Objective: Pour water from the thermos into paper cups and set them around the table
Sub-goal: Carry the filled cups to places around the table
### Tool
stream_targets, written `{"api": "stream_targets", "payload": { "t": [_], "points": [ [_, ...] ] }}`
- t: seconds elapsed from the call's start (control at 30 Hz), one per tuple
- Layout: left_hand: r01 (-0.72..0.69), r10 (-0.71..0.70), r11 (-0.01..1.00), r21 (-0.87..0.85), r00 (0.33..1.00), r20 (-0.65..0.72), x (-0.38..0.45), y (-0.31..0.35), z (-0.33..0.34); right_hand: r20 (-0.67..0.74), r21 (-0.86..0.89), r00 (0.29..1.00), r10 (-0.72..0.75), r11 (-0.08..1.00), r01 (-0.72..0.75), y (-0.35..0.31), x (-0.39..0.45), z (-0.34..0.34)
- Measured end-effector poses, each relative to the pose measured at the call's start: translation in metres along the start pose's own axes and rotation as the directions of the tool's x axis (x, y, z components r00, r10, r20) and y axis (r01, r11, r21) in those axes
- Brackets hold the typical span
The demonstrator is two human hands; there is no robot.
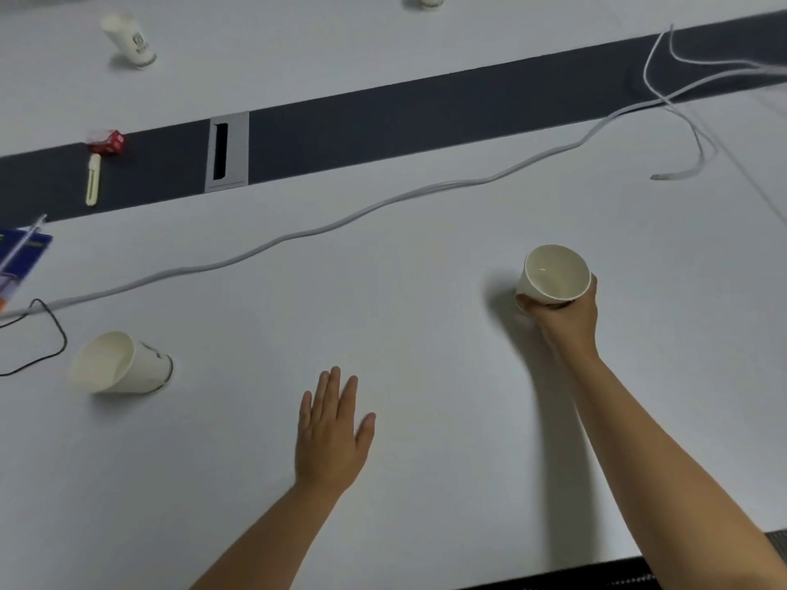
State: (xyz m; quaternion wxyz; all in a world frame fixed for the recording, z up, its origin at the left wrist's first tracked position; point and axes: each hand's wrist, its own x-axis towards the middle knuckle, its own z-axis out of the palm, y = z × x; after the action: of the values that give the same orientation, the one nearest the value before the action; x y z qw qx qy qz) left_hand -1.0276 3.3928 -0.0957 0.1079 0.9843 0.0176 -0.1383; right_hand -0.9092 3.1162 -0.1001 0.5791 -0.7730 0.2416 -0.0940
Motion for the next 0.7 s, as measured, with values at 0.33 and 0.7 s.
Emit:
{"api": "stream_targets", "payload": {
  "t": [0.33, 0.7],
  "points": [
    [-0.004, 0.004, 1.0, 0.001, 0.999, 0.052, 0.0, -0.003, 0.001, 0.006, -0.022, 1.0, -0.001, 1.0, 0.001, -0.004, -0.007, 0.0],
    [-0.267, 0.266, 0.928, -0.26, 0.963, -0.037, -0.037, -0.019, -0.021, -0.1, -0.163, 0.995, 0.007, 0.986, -0.023, -0.018, -0.072, -0.032]
  ]
}}
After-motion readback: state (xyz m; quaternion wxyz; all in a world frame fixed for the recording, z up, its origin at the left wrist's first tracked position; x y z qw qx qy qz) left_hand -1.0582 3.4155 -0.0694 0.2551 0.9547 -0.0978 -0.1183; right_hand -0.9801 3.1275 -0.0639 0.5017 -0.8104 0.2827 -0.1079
